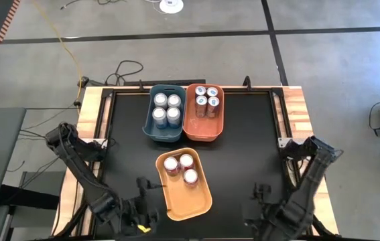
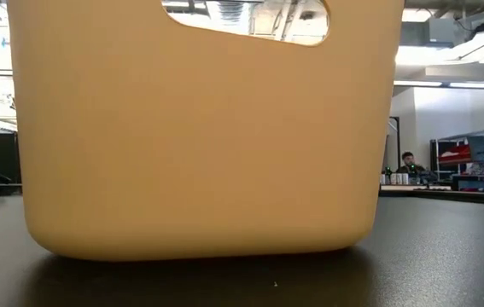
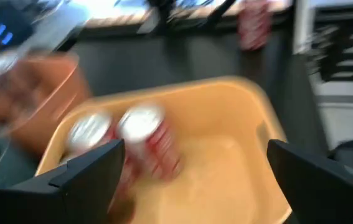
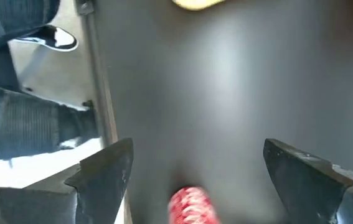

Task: Sort soda cans
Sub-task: Put the red-white soda can into the yellow bin

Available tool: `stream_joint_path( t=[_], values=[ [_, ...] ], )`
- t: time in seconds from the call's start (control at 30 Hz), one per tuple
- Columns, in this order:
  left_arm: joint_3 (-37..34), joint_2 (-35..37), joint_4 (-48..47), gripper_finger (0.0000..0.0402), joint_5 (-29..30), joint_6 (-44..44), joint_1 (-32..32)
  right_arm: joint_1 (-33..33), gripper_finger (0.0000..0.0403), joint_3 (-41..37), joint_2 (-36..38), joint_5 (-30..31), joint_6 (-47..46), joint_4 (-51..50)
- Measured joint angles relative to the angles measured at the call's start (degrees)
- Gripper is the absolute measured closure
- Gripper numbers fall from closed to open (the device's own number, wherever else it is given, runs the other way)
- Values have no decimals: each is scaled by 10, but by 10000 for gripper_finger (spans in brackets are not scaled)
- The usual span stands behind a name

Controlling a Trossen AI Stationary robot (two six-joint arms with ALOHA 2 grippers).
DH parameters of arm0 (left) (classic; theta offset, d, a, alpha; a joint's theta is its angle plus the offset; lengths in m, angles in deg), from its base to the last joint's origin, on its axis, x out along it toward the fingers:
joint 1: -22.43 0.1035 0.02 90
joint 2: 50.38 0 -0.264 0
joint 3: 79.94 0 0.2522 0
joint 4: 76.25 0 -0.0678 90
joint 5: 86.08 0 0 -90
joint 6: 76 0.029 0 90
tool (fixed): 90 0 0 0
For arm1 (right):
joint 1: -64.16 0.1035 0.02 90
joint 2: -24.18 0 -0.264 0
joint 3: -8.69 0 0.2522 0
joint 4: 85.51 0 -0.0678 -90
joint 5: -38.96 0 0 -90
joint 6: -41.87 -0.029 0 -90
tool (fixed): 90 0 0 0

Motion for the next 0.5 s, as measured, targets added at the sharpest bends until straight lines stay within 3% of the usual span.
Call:
stream_joint_path(
  t=[0.17,0.5],
  values=[
    [0,0,180,13,-72,194,34,47,31,0,-1,-7,-86,0],
    [0,-38,302,13,-91,317,92,116,31,-15,-1,-36,-262,-1]
  ],
)
